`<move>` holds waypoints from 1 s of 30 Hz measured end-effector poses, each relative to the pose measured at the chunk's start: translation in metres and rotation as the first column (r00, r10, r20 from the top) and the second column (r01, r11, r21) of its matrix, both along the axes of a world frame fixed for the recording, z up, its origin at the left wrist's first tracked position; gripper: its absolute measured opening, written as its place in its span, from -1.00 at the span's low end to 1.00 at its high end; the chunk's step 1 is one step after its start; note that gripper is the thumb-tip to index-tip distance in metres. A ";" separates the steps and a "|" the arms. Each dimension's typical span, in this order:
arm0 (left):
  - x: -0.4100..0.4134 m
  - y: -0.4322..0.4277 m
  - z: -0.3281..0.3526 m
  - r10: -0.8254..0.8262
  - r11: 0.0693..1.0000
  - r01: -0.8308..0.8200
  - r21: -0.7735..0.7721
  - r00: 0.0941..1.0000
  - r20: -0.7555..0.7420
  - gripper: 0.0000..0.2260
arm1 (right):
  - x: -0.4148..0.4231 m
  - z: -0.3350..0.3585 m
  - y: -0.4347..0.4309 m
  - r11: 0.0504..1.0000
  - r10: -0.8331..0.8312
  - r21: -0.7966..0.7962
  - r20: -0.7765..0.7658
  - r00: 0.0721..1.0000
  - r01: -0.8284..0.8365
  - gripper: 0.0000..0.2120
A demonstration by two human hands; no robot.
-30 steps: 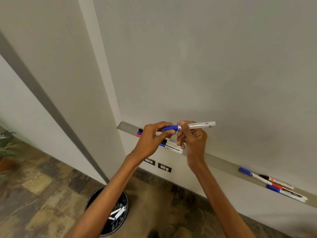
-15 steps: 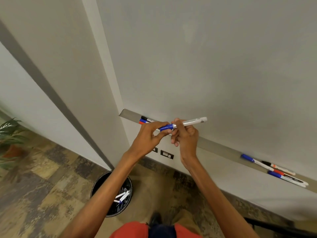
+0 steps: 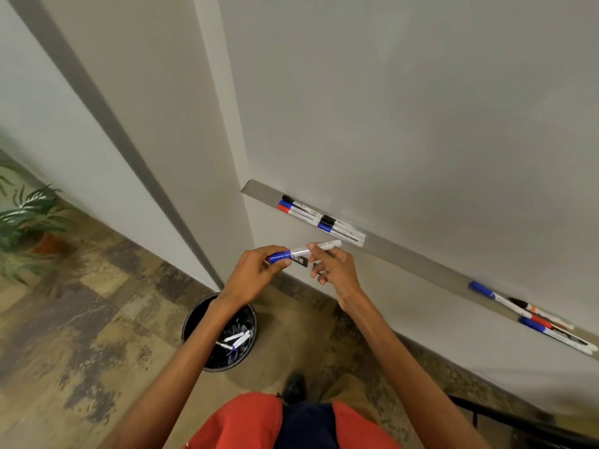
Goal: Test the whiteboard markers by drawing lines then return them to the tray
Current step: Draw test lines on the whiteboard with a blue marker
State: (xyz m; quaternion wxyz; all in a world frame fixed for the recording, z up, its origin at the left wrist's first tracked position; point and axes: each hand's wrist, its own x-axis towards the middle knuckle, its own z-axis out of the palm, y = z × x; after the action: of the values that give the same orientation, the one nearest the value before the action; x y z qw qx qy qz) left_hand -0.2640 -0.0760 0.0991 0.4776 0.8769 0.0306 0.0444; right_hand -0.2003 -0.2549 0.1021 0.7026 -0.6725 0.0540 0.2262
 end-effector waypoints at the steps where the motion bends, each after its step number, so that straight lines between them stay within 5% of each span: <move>1: -0.006 0.006 -0.004 0.024 1.000 -0.024 0.000 1.000 -0.018 -0.85 | 0.000 -0.003 0.002 1.000 0.007 -0.004 -0.020 1.000 -0.007 -0.75; 12: -0.094 0.069 -0.049 0.400 0.910 -0.359 0.208 0.891 -0.213 -0.83 | -0.024 -0.047 0.074 0.886 0.425 -0.212 0.011 0.905 -0.413 -0.81; 17: -0.116 0.096 -0.059 0.541 0.829 -0.455 0.325 0.801 -0.257 -0.66 | -0.023 -0.072 0.120 0.690 0.643 -0.435 0.002 0.766 -0.579 -0.49; 24: -0.133 0.096 -0.077 0.556 0.829 -0.495 0.260 0.776 -0.299 -0.71 | -0.027 -0.091 0.118 0.581 0.680 -0.547 -0.081 0.729 -0.602 -0.50; 30: -0.111 0.082 -0.080 0.512 0.858 -0.466 0.214 0.803 -0.305 -0.75 | -0.025 -0.083 0.106 0.623 0.644 -0.526 -0.075 0.762 -0.578 -0.63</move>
State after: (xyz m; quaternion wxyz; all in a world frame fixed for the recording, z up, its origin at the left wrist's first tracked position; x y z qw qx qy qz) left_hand -0.3752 0.0064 0.0196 0.3789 0.8616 0.3376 0.0109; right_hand -0.2257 -0.1491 0.0187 0.3764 -0.8262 -0.1614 0.3869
